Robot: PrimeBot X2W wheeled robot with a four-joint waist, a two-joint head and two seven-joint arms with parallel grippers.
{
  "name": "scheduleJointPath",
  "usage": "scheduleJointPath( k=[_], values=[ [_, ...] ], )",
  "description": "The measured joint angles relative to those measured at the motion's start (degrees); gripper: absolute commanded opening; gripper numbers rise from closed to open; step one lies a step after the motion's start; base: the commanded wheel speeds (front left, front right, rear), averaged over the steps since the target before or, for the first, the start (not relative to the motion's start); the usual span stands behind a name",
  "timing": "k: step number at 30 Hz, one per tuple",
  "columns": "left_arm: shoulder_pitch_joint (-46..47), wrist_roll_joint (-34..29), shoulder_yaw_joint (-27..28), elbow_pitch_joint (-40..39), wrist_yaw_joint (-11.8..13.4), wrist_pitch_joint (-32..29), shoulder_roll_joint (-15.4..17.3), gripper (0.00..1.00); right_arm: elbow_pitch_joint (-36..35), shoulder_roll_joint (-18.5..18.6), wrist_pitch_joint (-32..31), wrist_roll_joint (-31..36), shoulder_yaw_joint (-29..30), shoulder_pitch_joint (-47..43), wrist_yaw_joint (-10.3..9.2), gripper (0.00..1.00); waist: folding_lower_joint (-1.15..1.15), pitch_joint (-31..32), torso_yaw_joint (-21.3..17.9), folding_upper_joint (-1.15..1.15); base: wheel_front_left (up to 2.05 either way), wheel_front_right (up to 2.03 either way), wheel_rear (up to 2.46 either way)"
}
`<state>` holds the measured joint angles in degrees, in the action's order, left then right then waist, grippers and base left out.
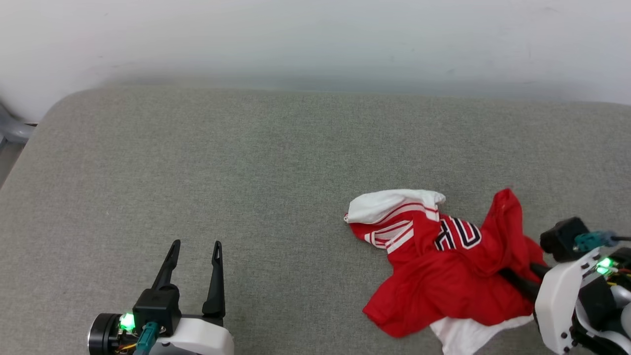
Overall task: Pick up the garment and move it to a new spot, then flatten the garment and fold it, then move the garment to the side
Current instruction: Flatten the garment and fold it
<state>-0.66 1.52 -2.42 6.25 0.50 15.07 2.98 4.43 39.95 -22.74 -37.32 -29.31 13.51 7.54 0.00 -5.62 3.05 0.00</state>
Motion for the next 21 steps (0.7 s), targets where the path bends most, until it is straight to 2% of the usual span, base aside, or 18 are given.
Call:
scheduleJointPath(
  k=[5,11,16,21],
  values=[
    [0.03,0.0,-0.53,-0.18,-0.27,0.0,-0.01,1.0,-2.52,-0.04,-1.83,0.44,3.63,0.14,0.0,0.0,0.0,-0.52,0.62,0.0,0.0,0.0,0.0],
    [1.26,0.09,-0.82,-0.32,-0.44,0.0,0.0,1.0,-0.3,-1.23,-4.83,0.42,5.65,5.99,0.0,0.0,0.0,-2.7,2.37,0.0,0.0,0.0,0.0],
    [3.17,0.27,-1.46,-0.33,-0.54,0.0,0.0,1.0,6.75,-2.85,-8.32,0.58,2.74,14.84,-0.01,0.0,0.01,-5.56,4.37,0.0,0.0,0.0,0.0],
    [5.06,0.96,-2.44,-0.37,-0.42,0.0,-0.02,1.0,18.69,-5.02,-9.64,2.32,0.32,23.85,-0.01,0.0,0.01,-8.67,6.68,0.0,0.0,0.0,0.0]
  ],
)
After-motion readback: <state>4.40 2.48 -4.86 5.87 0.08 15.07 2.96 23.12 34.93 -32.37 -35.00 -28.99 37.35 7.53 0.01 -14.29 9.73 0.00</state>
